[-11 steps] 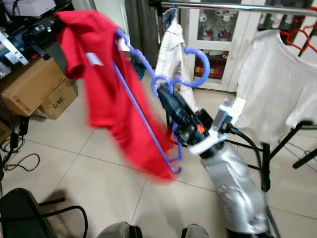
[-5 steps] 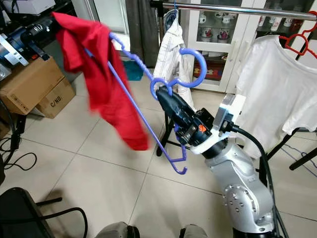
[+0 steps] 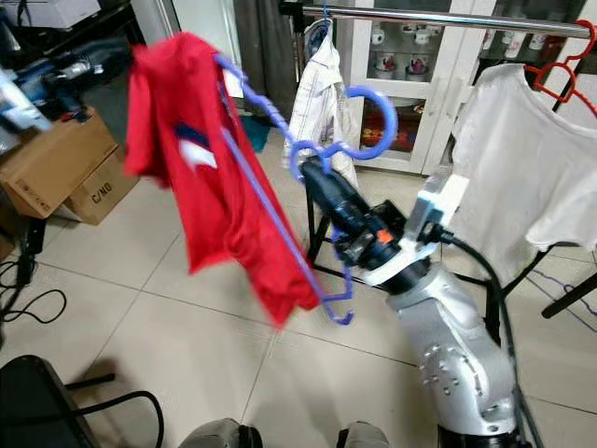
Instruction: Hang hanger
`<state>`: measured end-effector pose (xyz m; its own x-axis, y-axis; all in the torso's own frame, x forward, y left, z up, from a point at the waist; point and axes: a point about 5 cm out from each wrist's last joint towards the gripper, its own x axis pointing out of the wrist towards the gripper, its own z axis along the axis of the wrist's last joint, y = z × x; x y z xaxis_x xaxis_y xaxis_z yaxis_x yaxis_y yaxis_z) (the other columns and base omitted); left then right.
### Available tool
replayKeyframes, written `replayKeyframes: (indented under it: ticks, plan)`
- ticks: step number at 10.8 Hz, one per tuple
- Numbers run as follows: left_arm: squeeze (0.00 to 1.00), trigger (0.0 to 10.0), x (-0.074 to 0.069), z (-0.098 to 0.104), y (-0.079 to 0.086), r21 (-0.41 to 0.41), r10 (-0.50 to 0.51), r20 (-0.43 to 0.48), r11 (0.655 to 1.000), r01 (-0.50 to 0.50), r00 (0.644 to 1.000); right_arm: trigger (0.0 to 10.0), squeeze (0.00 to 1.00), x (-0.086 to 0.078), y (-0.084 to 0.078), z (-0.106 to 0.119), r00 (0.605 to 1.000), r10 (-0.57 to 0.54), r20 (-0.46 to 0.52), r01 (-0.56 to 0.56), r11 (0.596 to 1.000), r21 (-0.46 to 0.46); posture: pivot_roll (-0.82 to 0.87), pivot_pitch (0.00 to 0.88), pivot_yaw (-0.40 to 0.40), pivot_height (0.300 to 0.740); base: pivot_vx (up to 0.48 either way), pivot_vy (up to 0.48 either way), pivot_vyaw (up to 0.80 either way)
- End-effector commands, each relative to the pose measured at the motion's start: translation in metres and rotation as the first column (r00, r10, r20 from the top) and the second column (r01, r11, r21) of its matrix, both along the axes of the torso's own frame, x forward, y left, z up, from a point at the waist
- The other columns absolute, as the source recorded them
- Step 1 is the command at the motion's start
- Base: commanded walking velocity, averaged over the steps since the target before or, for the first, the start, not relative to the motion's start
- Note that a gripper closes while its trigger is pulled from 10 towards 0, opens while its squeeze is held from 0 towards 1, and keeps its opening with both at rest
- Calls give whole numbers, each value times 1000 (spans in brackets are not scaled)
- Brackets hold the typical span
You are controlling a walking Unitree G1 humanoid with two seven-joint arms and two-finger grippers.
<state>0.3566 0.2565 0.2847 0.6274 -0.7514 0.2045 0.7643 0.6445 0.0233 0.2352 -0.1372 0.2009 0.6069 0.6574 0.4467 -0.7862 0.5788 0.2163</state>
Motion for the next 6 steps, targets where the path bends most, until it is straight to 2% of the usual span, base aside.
replayKeyframes:
  ticks: [1, 3, 4, 5, 6]
  plan:
    - [1000, 10000, -7, 6, 7, 4, -25, 4, 1000, 25, 1000, 0, 0, 2, -1, 7, 999, 2, 32, -2, 1000, 7, -79, 0, 106, 740, 0, 0, 0]
    - [1000, 10000, -13, 8, 13, 6, -59, 2, 998, 59, 998, 0, 0, 3, -5, 9, 999, 9, 40, -9, 1000, -7, -77, 0, 105, 740, 0, 0, 0]
    - [1000, 10000, -17, 24, 16, -63, -82, 56, 994, 85, 995, 0, 0, 3, -9, 11, 998, 42, 49, -40, 998, -38, -74, 0, 103, 740, 0, 0, 0]
    - [1000, 10000, -17, 28, 10, -58, -124, 54, 990, 128, 991, 0, 0, 2, -12, 12, 995, 88, 52, -83, 992, -93, -71, 0, 101, 740, 0, 0, 0]
    - [1000, 10000, -17, 28, 2, -6, -176, 28, 984, 176, 984, 0, 0, 2, -16, 13, 992, 115, 53, -107, 985, -139, -70, 0, 100, 740, 0, 0, 0]
